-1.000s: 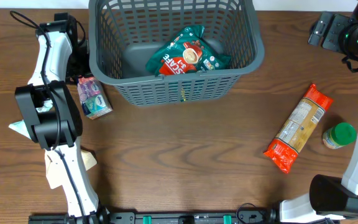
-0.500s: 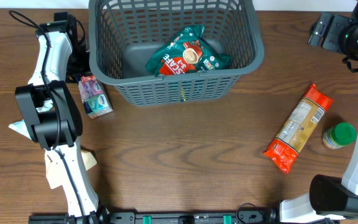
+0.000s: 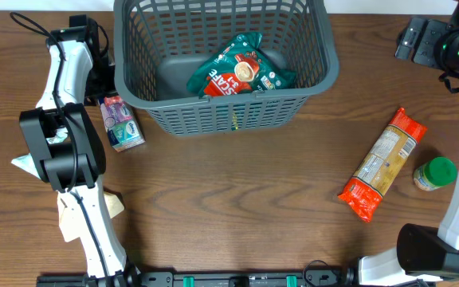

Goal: Pack container
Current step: 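Grasp the Kleenex tissue multipack with the left gripper, then carry the Kleenex pack into the basket and open the left gripper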

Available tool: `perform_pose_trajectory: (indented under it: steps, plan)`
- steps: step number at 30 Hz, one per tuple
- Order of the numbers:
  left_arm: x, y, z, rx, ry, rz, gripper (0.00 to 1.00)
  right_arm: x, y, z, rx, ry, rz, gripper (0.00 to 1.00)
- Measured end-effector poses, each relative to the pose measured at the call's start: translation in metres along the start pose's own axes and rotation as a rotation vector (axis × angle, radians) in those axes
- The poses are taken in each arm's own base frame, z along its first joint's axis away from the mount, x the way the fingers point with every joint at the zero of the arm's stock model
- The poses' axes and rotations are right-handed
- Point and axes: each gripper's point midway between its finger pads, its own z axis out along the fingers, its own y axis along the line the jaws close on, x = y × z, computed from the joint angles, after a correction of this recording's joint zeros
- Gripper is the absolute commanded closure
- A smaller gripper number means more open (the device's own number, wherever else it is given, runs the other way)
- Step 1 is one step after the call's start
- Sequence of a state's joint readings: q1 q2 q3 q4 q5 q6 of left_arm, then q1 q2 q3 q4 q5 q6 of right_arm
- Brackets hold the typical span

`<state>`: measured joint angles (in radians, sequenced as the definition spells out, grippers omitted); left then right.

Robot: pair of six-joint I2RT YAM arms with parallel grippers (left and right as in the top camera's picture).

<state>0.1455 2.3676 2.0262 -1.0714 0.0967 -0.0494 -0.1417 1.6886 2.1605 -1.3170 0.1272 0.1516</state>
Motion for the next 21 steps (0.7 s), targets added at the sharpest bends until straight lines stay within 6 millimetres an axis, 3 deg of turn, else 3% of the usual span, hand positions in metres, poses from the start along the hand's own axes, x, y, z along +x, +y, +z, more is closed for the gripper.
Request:
perform_pose_trajectory:
  steps: [12,13,19,21]
  plan:
    - [0.012,0.002,0.016,-0.004,0.036,-0.004,0.0,0.0,0.0,0.0,0.0,0.001,0.0,0.01]
    - [0.013,0.002,0.016,-0.004,0.041,-0.004,0.04,0.0,0.0,0.0,0.0,0.001,0.0,0.01]
    - [0.019,0.003,0.017,-0.01,0.063,-0.012,0.74,0.001,0.0,0.0,0.0,0.003,-0.002,0.01]
    - [0.02,0.003,0.014,-0.011,0.067,-0.009,0.88,0.001,0.0,0.0,0.001,0.003,-0.004,0.01]
